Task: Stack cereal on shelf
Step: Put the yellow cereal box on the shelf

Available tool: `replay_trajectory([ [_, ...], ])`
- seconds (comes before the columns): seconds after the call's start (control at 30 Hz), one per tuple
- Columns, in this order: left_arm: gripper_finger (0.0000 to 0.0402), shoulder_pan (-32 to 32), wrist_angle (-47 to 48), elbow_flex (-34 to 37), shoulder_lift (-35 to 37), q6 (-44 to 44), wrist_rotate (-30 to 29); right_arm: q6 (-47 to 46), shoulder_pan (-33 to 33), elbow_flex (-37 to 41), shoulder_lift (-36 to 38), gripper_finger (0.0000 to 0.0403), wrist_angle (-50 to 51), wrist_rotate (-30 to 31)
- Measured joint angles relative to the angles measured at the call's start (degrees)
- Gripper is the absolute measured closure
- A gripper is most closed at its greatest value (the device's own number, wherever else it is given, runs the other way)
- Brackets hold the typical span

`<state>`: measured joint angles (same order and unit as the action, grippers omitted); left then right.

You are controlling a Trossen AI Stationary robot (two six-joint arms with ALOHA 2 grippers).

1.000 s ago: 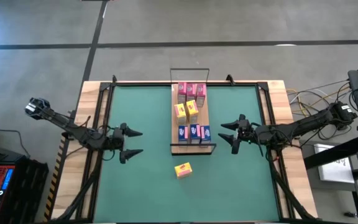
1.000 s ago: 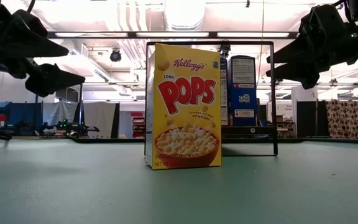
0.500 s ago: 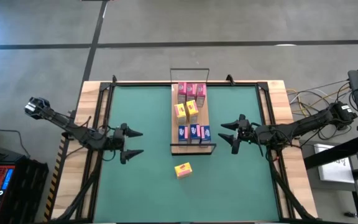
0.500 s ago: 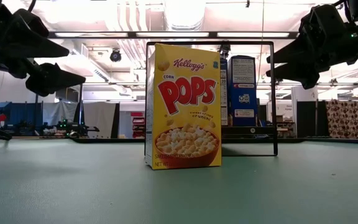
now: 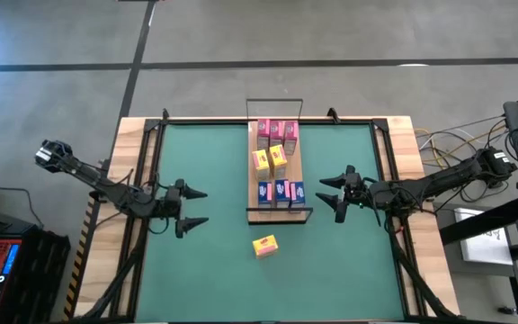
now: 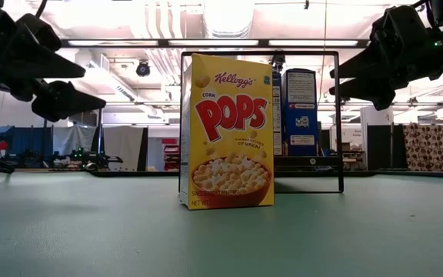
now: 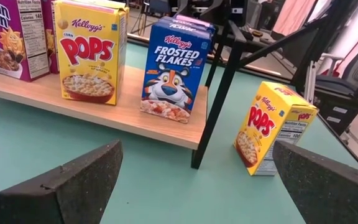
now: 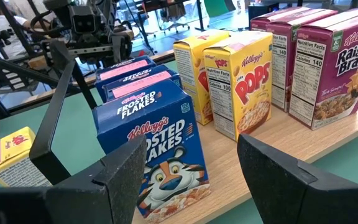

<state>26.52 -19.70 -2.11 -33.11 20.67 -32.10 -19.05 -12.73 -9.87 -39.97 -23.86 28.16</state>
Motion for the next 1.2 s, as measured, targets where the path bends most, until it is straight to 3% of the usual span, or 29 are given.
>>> replay_trajectory([
  [0.67, 0.0003, 0.00, 0.00, 0.00, -2.64, 0.00, -0.02, 0.02, 0.00, -0.02, 0.02, 0.0163, -0.98, -1.50],
  [0.93, 0.0003, 0.02, -0.01, 0.00, -3.90, 0.00, -0.03, -0.47, -0.01, -0.02, 0.02, 0.0163, -8.27, -2.65],
  [1.1, 0.0003, 0.02, -0.02, 0.00, -4.75, 0.00, -0.03, -2.55, -0.01, -2.37, 0.00, 0.0163, -7.06, -2.65],
  [1.2, 0.0003, 0.02, -0.06, 0.00, -5.20, 0.00, -0.04, -5.92, -0.02, -6.76, 0.02, 0.0163, 0.86, -2.65],
])
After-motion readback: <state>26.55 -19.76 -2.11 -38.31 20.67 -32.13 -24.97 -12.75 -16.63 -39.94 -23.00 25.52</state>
